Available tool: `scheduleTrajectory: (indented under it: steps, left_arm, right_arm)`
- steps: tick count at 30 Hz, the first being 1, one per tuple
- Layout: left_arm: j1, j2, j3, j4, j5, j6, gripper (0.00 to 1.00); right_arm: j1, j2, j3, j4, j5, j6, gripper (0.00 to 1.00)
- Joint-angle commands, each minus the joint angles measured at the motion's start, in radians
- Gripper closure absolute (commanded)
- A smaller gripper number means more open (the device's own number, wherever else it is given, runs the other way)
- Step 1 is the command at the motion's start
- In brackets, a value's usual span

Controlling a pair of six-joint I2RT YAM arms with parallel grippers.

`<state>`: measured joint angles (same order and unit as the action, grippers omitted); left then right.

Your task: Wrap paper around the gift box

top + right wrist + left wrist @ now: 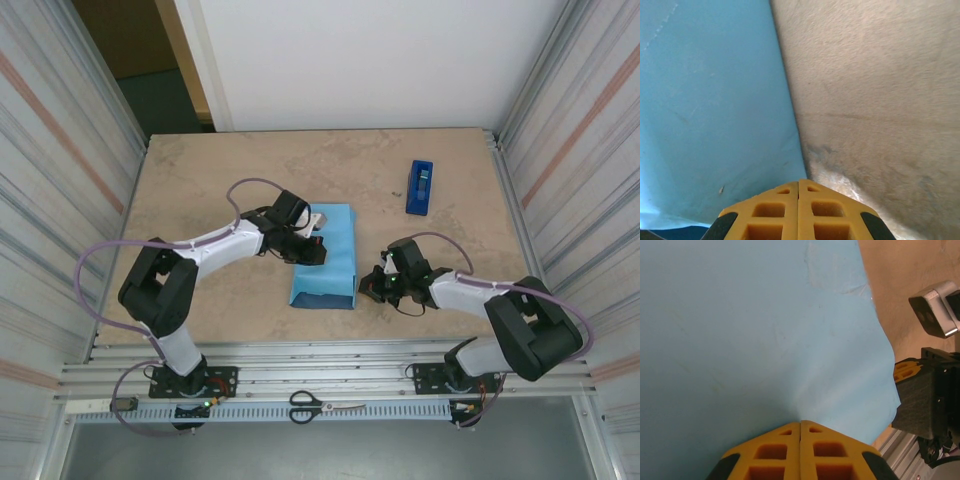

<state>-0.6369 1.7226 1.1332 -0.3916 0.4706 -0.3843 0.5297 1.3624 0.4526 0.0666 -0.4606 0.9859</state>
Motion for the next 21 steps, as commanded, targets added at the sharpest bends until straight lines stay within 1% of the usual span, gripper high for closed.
scheduleTrajectory:
  steps: [1, 2, 3, 5, 7, 8, 13, 17, 21]
  left_arm:
    - [-0.002, 0.011, 0.018, -0.05, -0.03, 0.07, 0.87]
    - [-0.005, 0.001, 0.03, -0.053, -0.027, 0.094, 0.82]
    - [-0.012, -0.012, 0.044, -0.056, -0.027, 0.128, 0.76]
    - [-0.03, -0.041, 0.067, -0.064, -0.021, 0.216, 0.59]
    - [-0.055, -0.065, 0.089, -0.088, -0.047, 0.319, 0.44]
    - [-0.067, -0.073, 0.097, -0.1, -0.056, 0.364, 0.39]
    - [-0.134, -0.078, 0.115, -0.175, -0.157, 0.532, 0.31]
    - [-0.178, -0.071, 0.115, -0.2, -0.212, 0.595, 0.26]
    - [-0.228, -0.062, 0.107, -0.207, -0.322, 0.64, 0.23]
  right_arm:
    - [0.0, -0.08, 0.028, -0.104, 0.08, -0.028, 0.94]
    - [0.0, -0.095, 0.028, -0.12, 0.086, -0.035, 0.93]
    - [-0.002, -0.107, 0.029, -0.134, 0.09, -0.043, 0.91]
    - [-0.005, -0.108, 0.028, -0.143, 0.083, -0.052, 0.89]
    - [-0.004, -0.094, 0.027, -0.136, 0.07, -0.051, 0.89]
    - [-0.002, -0.091, 0.026, -0.129, 0.066, -0.049, 0.89]
    - [0.006, -0.077, 0.025, -0.102, 0.065, -0.04, 0.88]
    - [0.014, -0.059, 0.026, -0.08, 0.058, -0.032, 0.88]
    - [0.029, -0.024, 0.036, -0.062, 0.043, -0.028, 0.87]
